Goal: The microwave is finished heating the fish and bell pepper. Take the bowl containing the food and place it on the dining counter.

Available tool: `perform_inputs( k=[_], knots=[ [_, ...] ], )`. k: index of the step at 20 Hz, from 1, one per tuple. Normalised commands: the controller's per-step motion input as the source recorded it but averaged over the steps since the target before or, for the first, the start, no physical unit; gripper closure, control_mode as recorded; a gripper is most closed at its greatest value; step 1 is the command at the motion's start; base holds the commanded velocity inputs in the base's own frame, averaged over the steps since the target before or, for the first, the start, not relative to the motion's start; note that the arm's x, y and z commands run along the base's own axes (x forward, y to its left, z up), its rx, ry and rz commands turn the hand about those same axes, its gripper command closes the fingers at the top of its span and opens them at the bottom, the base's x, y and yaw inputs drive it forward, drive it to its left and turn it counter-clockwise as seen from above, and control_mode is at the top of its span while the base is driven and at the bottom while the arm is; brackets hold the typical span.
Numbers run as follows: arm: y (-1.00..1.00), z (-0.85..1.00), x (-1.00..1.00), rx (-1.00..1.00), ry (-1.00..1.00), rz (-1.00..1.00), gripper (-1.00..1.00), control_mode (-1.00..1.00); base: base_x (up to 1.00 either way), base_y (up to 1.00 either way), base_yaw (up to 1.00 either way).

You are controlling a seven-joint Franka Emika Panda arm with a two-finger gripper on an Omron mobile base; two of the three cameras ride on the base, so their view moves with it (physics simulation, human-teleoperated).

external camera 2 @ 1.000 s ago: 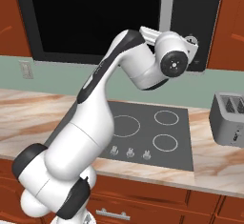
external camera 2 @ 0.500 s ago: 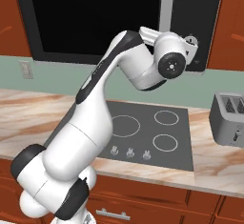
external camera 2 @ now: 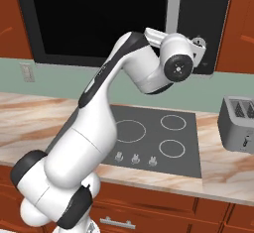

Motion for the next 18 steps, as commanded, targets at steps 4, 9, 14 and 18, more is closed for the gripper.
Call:
perform_inputs(
  k=[4, 9, 14, 18],
  knots=[
    [0.0, 0.03, -0.37, 0.0, 0.0, 0.0, 1.0, -1.0, 0.0, 0.0, 0.0],
    [0.0, 0.16, -0.69, 0.0, 0.0, 0.0, 1.0, -1.0, 0.0, 0.0, 0.0],
    [0.0, 0.26, -0.94, 0.0, 0.0, 0.0, 1.0, -1.0, 0.0, 0.0, 0.0],
    [0.0, 0.33, -1.0, 0.0, 0.0, 0.0, 1.0, -1.0, 0.0, 0.0, 0.0]
  ],
)
